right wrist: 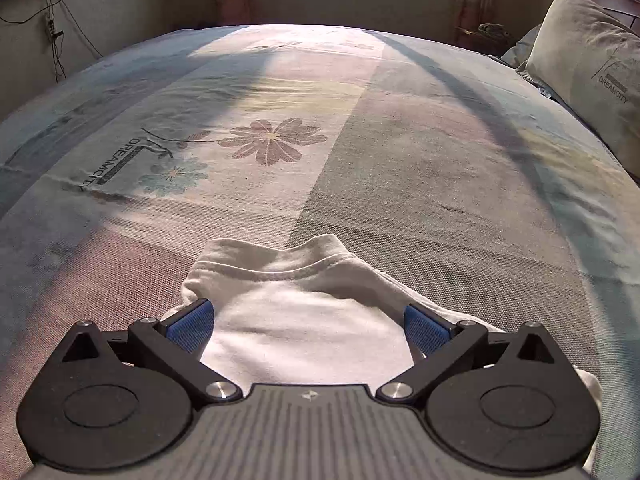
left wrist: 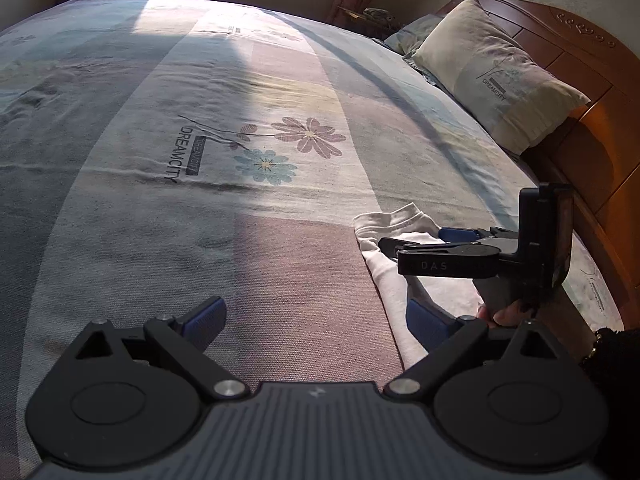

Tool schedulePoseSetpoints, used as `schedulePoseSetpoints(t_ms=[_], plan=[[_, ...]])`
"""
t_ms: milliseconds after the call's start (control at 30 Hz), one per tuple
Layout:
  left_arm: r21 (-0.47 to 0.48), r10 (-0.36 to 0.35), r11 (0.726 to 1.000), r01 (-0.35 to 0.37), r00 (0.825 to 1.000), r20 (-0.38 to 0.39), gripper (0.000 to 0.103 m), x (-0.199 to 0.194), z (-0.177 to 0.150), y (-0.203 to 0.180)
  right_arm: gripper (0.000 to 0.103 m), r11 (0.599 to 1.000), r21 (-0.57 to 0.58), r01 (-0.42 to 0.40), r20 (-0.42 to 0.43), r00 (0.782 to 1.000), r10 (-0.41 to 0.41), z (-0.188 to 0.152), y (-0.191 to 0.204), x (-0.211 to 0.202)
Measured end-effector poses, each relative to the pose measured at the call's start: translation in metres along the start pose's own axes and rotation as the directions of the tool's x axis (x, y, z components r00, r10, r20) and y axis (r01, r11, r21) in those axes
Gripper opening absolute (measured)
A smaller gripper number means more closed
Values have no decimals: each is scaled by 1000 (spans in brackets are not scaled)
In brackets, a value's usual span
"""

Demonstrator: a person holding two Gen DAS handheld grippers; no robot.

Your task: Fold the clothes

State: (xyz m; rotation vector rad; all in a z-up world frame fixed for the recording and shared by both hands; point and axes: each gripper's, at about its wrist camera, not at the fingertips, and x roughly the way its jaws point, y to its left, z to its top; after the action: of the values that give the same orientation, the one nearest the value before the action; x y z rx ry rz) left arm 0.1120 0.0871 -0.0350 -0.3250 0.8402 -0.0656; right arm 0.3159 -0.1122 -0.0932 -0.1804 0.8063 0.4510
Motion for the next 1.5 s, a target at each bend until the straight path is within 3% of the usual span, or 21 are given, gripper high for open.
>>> schedulePoseSetpoints(t_ms=[100, 200, 367, 433, 500, 600, 733, 867, 1000, 1200, 1500], plan=[[-14, 0, 1000, 0, 1000, 14, 96, -5, 1, 3, 103, 1000, 11, 7, -15, 1000, -6, 4, -2, -6], [-15, 0, 1000, 0, 1000, 15, 96, -6, 1, 1, 103, 1000, 15, -4, 31, 1000, 4, -6, -6, -51], [35, -16, 999, 17, 1000, -13, 96, -5, -6, -22, 103, 997, 72, -1, 16, 1000, 0, -61, -11, -106], [53, -28, 998, 29, 999, -24, 96, -5, -9, -32, 103, 998, 66, 9, -40, 999, -7, -88, -8, -103], [68, -40, 997, 41, 999, -29, 96, -6, -12, -43, 103, 998, 66, 20, -15, 1000, -19, -104, -7, -98], [103, -43, 994, 45, 999, -27, 96, -15, -16, -58, 103, 996, 84, 19, -30, 999, -17, -103, -8, -99], [135, -37, 990, 39, 999, -13, 96, -25, -18, -70, 103, 990, 133, -37, -39, 998, 43, -98, -9, -120], [155, -38, 987, 41, 999, -22, 96, -24, -21, -81, 103, 994, 88, -69, -41, 997, 73, -114, 4, -134], [185, -51, 981, 57, 998, -37, 96, -22, -25, -92, 103, 1000, 8, -24, -75, 997, 24, -129, 13, -132], [187, -61, 980, 70, 997, -54, 96, -19, -27, -98, 103, 999, 30, 32, -75, 997, -30, -122, 4, -153], [224, -67, 971, 84, 994, -85, 96, -8, -32, -115, 103, 996, 75, 42, -101, 994, -34, -128, -11, -150]])
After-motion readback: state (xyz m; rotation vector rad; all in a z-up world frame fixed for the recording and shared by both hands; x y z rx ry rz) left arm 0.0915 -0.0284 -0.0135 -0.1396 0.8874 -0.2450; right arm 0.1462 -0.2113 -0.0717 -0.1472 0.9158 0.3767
